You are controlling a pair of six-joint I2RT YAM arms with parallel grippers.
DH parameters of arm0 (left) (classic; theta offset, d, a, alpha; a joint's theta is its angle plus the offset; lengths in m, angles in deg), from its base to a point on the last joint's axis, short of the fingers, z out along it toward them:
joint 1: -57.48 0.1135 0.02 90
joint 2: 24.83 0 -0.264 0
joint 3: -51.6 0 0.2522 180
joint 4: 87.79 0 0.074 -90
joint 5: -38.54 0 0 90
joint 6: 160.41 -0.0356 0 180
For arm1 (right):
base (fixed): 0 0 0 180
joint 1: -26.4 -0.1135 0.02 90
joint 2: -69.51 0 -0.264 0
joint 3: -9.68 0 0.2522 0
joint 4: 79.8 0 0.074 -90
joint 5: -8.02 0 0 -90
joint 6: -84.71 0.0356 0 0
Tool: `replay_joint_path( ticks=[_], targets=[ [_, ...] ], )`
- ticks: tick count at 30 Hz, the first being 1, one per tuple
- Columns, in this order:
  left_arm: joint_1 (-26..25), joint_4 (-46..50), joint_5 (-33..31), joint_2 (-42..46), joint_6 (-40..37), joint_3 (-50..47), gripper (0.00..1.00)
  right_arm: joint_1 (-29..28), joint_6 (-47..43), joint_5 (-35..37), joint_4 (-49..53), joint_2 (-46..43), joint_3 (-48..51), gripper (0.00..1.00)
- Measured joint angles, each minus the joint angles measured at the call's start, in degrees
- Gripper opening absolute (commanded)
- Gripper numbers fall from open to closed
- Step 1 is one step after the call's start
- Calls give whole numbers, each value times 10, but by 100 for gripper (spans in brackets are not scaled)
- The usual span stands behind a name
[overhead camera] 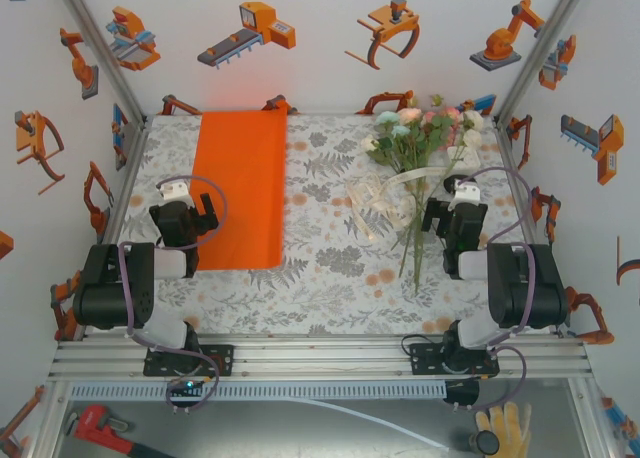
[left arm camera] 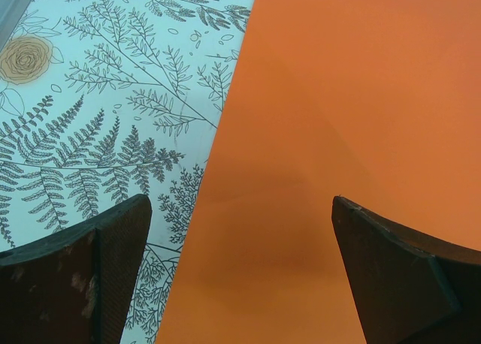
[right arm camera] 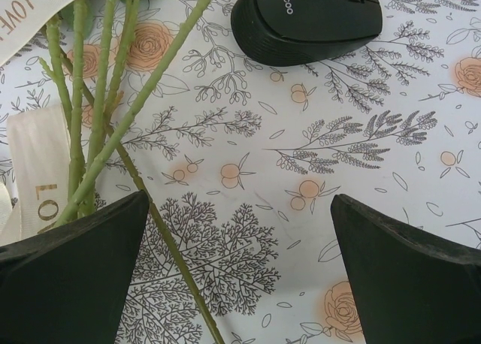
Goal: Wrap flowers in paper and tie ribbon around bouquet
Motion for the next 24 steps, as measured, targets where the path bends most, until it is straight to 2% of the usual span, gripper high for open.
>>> replay_joint_path(
  ticks=[4,8,11,14,18,21,24],
  targets=[
    [0,2,-3,2,0,0,97,0,0,3,9,-9,0,100],
    [-3,74,-18,82,0,0,97,0,17,9,139,-158,-11,98],
    [-11,221,-41,220,24,41,97,0,60,1,271,-289,-85,95],
    [-12,402,-46,321,89,155,97,0,103,-48,401,-355,-189,93],
    [-12,580,7,394,146,260,97,-23,132,-141,565,-357,-316,92],
    [-5,715,40,405,177,299,99,-87,134,-199,677,-323,-377,93],
    [35,828,78,385,198,297,97,-165,127,-241,755,-285,-391,93]
  ],
)
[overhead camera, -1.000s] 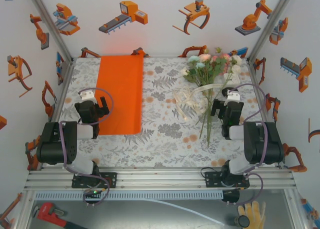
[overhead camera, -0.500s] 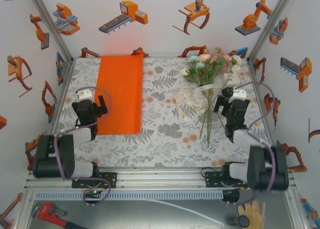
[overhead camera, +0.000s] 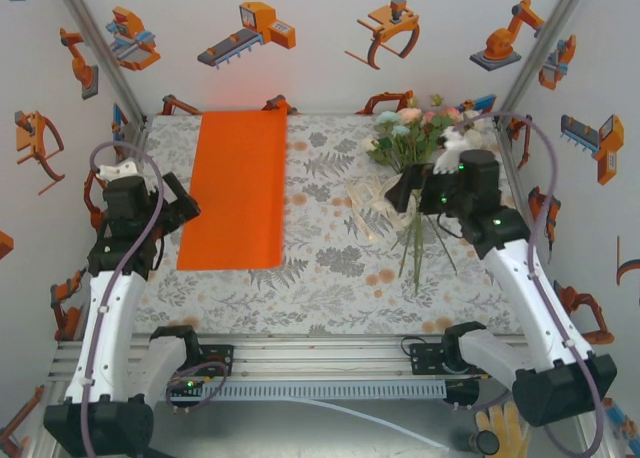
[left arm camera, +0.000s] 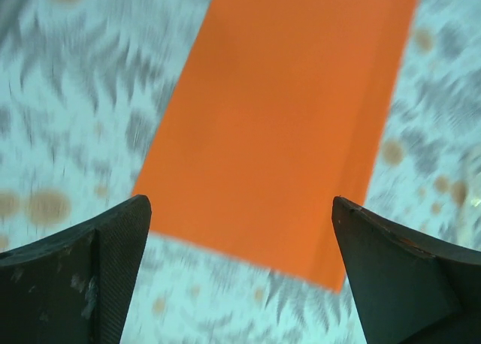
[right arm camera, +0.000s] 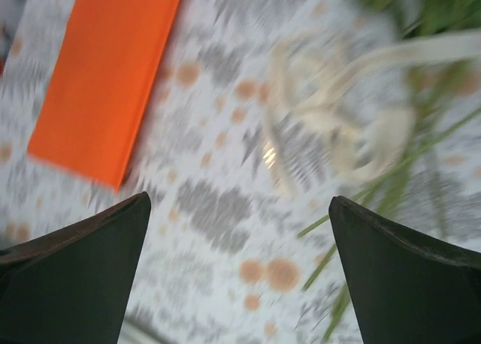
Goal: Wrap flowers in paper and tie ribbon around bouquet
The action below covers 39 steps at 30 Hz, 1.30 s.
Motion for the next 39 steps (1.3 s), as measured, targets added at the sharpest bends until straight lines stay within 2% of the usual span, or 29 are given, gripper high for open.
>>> replay_joint_path(
  ticks=[3,6,11,15,19,24,29,31,34,39],
  targets=[
    [42,57,37,-26,9,-36,97,-51,0,-33,43,17,9,92],
    [53,91,54,-58,15,-57,97,-72,16,-46,46,16,21,90],
    [71,62,68,-141,19,-58,97,-134,77,-36,-24,14,59,90],
    [104,10,70,-223,19,-60,98,-240,101,27,-100,43,80,90],
    [112,-32,68,-267,14,-61,96,-311,122,91,-168,156,60,90],
    [112,-69,80,-297,4,-61,83,-355,153,137,-199,345,-35,89],
    [112,-76,78,-309,0,-61,70,-378,176,144,-217,451,-99,87],
    [112,-77,78,-310,0,-61,71,-379,181,144,-223,476,-117,87],
    [111,-77,71,-321,-1,-61,81,-379,187,149,-229,500,-132,87],
    [111,-77,44,-345,-3,-59,82,-379,191,159,-242,517,-135,87]
  ],
)
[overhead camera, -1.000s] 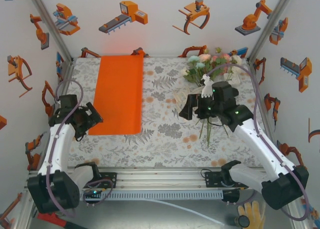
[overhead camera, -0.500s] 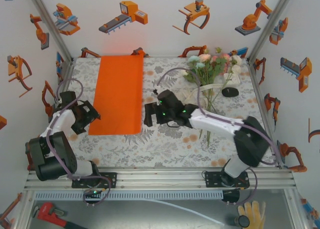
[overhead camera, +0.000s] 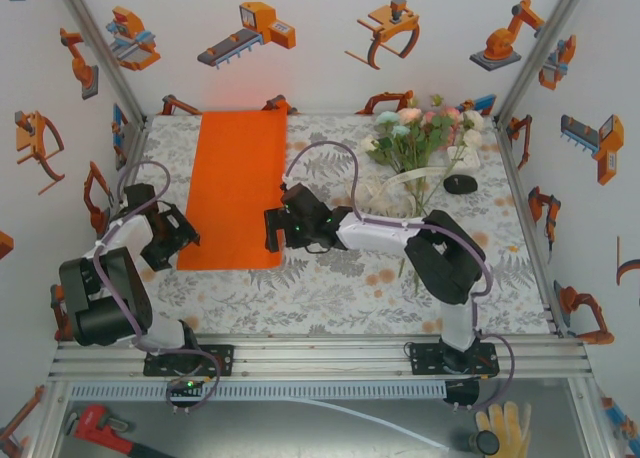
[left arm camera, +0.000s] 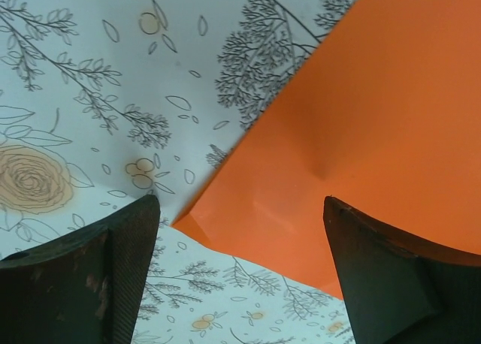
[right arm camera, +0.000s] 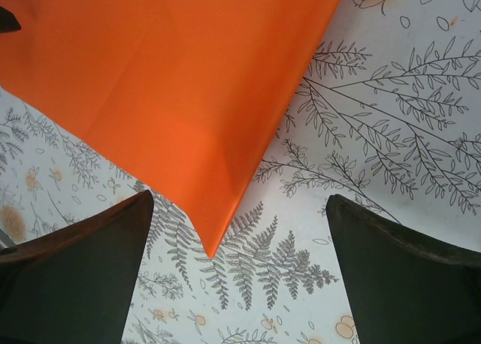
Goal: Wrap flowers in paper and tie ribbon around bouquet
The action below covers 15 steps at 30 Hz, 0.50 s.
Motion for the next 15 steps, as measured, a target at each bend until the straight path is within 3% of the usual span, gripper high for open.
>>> replay_joint_path(
  ticks=[7,15],
  targets=[
    [0,-5,-5,-21,-12,18,69,0,0,-1,-12,21,0,73],
    [-7,-8,14,-23,-13,18,59,0,0,0,-12,24,-15,71]
  ],
)
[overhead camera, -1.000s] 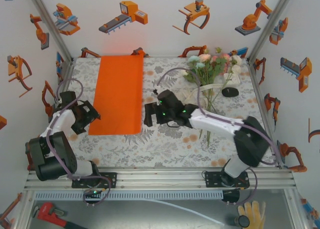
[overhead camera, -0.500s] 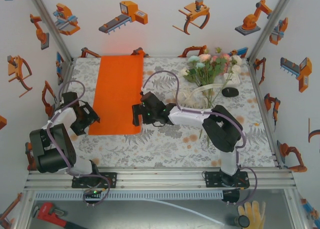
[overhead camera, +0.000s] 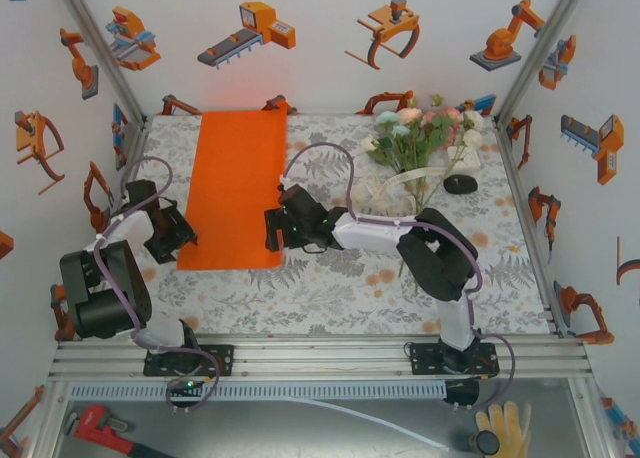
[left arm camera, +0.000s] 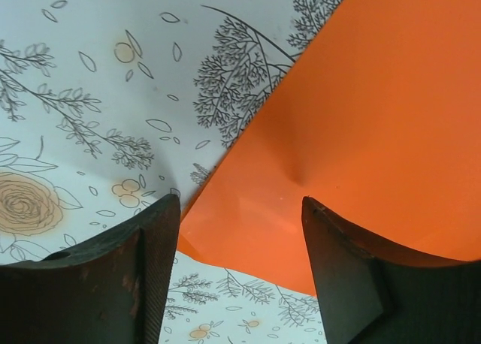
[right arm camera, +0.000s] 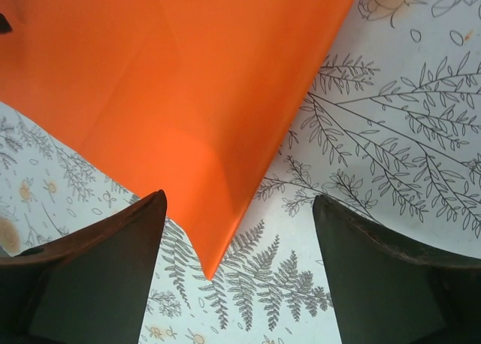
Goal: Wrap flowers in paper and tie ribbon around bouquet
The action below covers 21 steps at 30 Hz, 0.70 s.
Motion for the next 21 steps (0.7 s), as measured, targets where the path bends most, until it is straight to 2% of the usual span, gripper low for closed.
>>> replay_joint_path(
  ticks=[7,17,21],
  targets=[
    [-7,12,2,3,0,0,55,0,0,4,0,1,-3,71],
    [-10,35,9,53,0,0,46,0,0,4,1,8,-3,70],
    [-10,40,24,54,1,0,45,0,0,4,1,9,-3,70]
  ],
)
